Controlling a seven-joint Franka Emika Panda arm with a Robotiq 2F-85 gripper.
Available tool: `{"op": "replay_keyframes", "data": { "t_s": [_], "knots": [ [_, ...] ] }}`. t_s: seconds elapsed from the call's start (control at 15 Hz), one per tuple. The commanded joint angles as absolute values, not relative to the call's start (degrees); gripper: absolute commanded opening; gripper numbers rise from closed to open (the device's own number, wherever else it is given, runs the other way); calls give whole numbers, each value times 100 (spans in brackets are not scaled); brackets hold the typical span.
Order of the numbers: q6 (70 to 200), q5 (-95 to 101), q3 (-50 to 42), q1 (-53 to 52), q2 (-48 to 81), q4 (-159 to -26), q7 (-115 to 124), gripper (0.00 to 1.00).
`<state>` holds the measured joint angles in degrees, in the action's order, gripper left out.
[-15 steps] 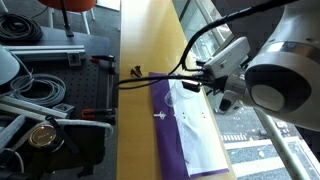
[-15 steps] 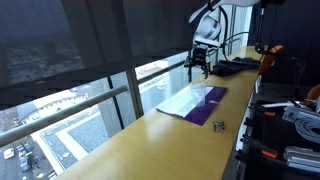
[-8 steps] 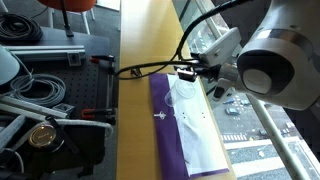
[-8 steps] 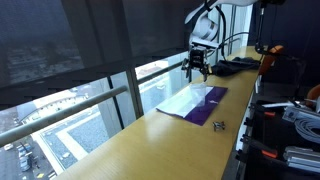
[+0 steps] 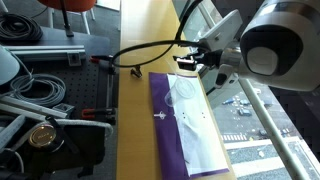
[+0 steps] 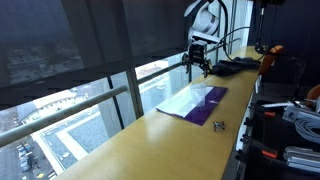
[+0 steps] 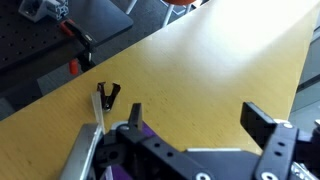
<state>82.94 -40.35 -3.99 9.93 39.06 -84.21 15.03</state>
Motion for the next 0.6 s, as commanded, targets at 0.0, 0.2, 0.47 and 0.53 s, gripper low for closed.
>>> {"op": "replay_keyframes", "data": {
  "t_s": [0.0,0.2,0.47,0.53],
  "knots": [
    [8378,-3976,-460,958,3361,-8935,1285,100],
    [8412,-3883,-499,937,2967,-9267,1109,100],
    [8357,-3801,-537,951,2502,-9658,879,100],
    [8358,-3786,-558,970,2456,-9714,835,100]
  ]
}}
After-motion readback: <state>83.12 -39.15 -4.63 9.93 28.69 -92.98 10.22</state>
